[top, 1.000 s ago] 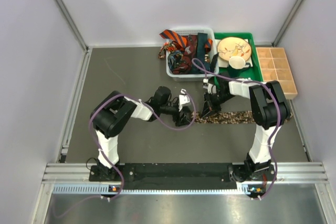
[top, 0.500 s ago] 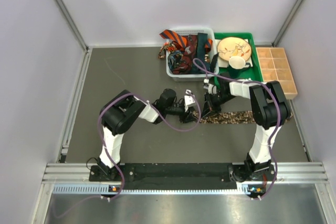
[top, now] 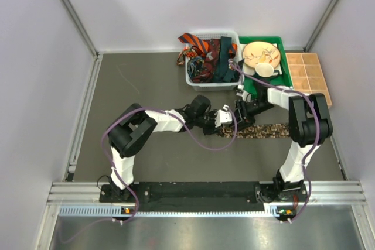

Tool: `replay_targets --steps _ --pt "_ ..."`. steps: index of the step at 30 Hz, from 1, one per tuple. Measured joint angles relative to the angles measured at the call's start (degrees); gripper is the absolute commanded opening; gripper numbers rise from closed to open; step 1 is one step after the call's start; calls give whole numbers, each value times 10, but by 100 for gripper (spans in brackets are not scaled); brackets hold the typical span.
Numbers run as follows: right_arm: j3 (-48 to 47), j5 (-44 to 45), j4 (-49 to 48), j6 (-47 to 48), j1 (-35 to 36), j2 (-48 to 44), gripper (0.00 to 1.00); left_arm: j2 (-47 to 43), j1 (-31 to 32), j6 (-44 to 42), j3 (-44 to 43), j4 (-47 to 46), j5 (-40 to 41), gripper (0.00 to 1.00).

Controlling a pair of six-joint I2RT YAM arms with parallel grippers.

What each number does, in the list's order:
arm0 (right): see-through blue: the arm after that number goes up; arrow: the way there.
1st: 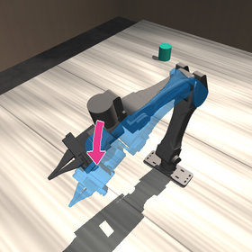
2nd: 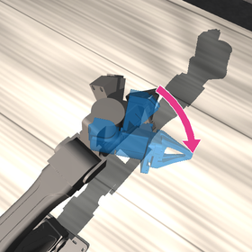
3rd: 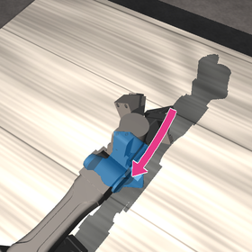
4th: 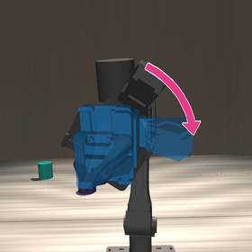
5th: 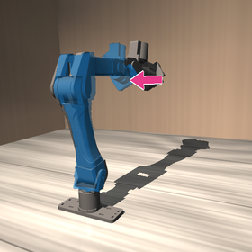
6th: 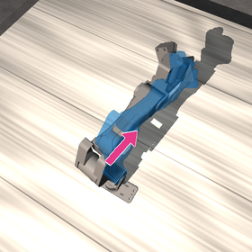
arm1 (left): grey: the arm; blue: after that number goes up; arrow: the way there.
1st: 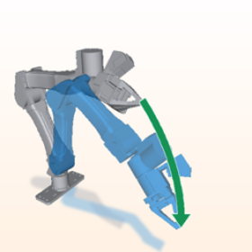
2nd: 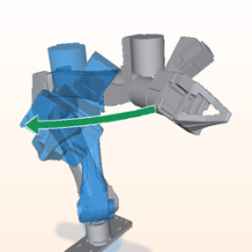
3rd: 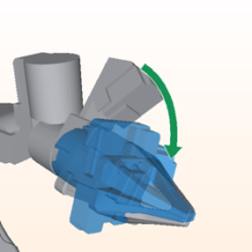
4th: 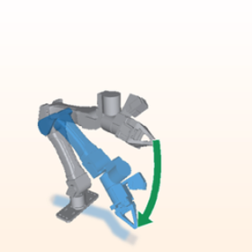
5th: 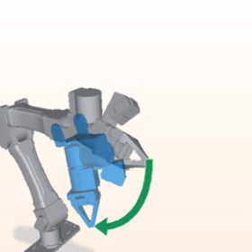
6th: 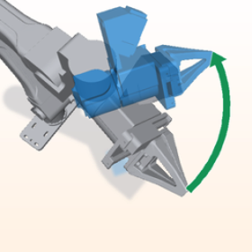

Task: Roll the ties
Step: Roll the tie at the center of the board.

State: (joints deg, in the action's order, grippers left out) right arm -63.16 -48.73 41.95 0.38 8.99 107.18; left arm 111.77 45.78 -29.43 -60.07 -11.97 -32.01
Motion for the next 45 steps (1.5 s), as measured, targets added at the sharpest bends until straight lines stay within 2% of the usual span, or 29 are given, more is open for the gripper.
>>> replay_targets --steps 7,15,18,19,21,22,24,25,29,33,37,45 --pt "0 -69 4 -15 2 -5 42 0 23 -24 -48 93 55 24" --pt "0 -53 -26 -37 29 31 39 3 34 -39 -70 131 83 29" --pt "-4 -49 -28 -46 30 38 5 3 36 -42 -72 136 86 31" --pt "-6 -50 -28 -50 31 38 0 3 36 -42 -73 137 87 34" --pt "-8 -49 -28 -54 34 38 0 3 37 -44 -74 140 89 39" --pt "-8 -47 -28 -56 34 38 0 3 37 -45 -74 141 90 46" --pt "-8 -42 -28 -56 34 38 0 3 37 -49 -75 143 90 55" --pt "-7 -36 -30 -55 34 38 0 3 35 -51 -75 143 89 66" --pt "-5 -17 -30 -54 32 38 0 3 12 -50 -68 143 45 76" --pt "2 -6 -29 -51 26 39 0 -12 -24 -46 -21 111 -34 79" --pt "5 -2 -28 -39 16 41 0 -20 -48 -30 29 34 -92 84" --pt "3 -10 -19 -10 6 56 0 14 -45 64 70 -165 -136 84"
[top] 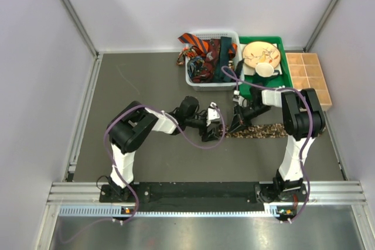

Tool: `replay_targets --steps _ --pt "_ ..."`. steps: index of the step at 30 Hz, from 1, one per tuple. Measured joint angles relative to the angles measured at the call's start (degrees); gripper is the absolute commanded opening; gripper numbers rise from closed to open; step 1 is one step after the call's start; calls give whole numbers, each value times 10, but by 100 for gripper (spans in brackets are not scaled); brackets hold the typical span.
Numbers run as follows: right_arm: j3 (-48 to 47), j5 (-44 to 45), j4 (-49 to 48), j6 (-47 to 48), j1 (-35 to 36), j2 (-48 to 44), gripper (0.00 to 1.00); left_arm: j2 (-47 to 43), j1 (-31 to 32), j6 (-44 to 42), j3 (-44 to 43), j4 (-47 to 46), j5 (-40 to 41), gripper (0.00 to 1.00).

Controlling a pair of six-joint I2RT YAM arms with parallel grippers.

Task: Roll the ties
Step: Roll the tie at the center of the board.

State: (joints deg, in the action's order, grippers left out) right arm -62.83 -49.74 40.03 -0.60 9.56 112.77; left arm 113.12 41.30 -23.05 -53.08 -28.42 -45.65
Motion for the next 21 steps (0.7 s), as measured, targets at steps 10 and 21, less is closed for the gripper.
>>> replay_targets --steps 10,21 --pt "-11 -18 20 37 -7 17 0 51 26 46 -20 -89 3 69" --pt "-18 -40 33 54 -10 23 9 50 30 -21 -52 -9 12 27"
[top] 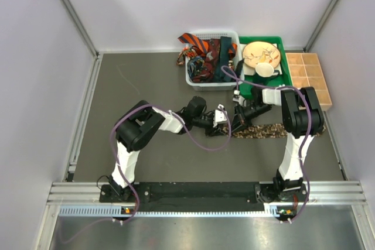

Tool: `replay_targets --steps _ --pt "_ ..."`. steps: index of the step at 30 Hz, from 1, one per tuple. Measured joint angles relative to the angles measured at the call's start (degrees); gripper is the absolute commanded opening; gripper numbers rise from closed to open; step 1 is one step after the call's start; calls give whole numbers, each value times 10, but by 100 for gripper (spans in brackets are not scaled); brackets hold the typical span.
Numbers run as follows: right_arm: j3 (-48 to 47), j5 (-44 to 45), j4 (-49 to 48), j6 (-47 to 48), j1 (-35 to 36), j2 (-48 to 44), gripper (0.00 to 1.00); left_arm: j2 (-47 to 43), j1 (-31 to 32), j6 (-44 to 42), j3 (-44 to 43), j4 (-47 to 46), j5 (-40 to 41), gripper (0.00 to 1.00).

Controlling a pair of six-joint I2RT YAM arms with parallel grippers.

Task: Roll the ties
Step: Roll the tie at the center of the board.

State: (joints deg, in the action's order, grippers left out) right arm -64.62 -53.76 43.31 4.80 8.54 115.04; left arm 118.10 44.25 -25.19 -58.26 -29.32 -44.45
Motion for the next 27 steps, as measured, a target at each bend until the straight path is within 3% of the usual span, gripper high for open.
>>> replay_targets --steps 1,4,9,16,27 --pt "0 -2 1 2 -1 0 18 -2 1 -6 -3 13 3 24" --pt "0 -5 10 5 -1 -6 32 -10 2 -20 -9 45 14 14" --pt "1 -3 32 6 -2 -45 41 -24 3 -14 -9 79 39 4" --pt "5 19 9 -10 -7 -93 36 -32 6 11 -13 100 60 0" --pt "23 149 -16 -7 -8 -83 24 -32 7 27 -26 124 71 0"
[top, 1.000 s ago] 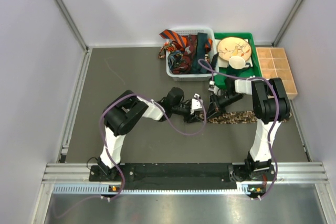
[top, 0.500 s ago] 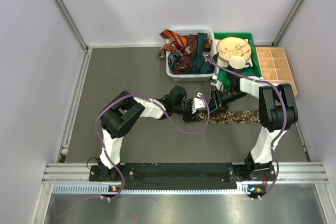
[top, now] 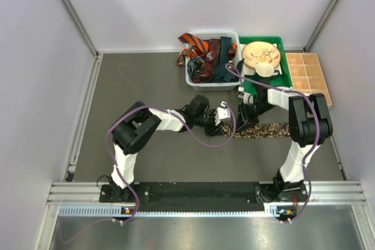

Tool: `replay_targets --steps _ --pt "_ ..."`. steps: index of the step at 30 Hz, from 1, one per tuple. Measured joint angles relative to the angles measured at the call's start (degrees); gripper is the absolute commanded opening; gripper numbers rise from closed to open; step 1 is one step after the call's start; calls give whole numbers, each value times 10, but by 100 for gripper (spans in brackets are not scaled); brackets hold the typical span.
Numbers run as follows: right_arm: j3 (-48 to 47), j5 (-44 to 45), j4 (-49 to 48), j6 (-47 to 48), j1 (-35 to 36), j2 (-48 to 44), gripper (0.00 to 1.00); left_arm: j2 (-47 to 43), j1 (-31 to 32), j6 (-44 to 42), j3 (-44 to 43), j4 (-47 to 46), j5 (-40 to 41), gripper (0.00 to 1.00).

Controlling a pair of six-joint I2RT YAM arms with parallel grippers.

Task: Roll the ties
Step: Roll the tie at the center of the board.

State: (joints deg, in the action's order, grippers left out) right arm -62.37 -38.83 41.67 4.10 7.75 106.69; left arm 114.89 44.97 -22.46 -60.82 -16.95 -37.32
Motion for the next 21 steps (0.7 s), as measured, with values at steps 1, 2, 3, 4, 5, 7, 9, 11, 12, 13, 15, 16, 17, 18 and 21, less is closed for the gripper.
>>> replay_targets --steps 1,2,3,4,5,7,9,11,12,13,15,16,17,18,21 --pt "1 0 2 3 0 0 24 0 0 1 -1 1 2 0" --pt "1 1 3 6 0 0 24 0 1 1 -1 3 4 0" --pt "1 2 3 8 0 0 25 0 1 1 -2 4 5 0" --pt "0 1 4 9 0 0 27 0 1 1 -3 5 6 0" --pt "0 -2 5 10 0 0 30 0 2 1 -4 8 8 0" --pt "0 -12 6 10 0 0 34 0 2 1 -7 14 10 0" --pt "0 -27 10 8 0 -1 38 0 4 0 -12 24 14 0" --pt "0 -50 12 3 0 -2 40 0 6 -2 -18 37 20 0" --pt "0 -61 12 0 0 -2 40 0 7 -3 -21 42 23 0" --pt "0 -75 12 -5 0 -2 41 0 9 -6 -23 48 26 0" --pt "0 -94 10 -16 0 -4 41 -1 11 -11 -27 57 33 0" --pt "0 -103 8 -23 0 -5 41 -2 13 -13 -29 61 37 0" --pt "0 -111 5 -33 0 -5 41 -2 14 -16 -30 66 41 0" --pt "1 -119 1 -43 1 -5 41 -2 16 -17 -33 71 44 0" --pt "1 -130 -9 -63 6 -5 41 -2 19 -21 -40 85 54 0"
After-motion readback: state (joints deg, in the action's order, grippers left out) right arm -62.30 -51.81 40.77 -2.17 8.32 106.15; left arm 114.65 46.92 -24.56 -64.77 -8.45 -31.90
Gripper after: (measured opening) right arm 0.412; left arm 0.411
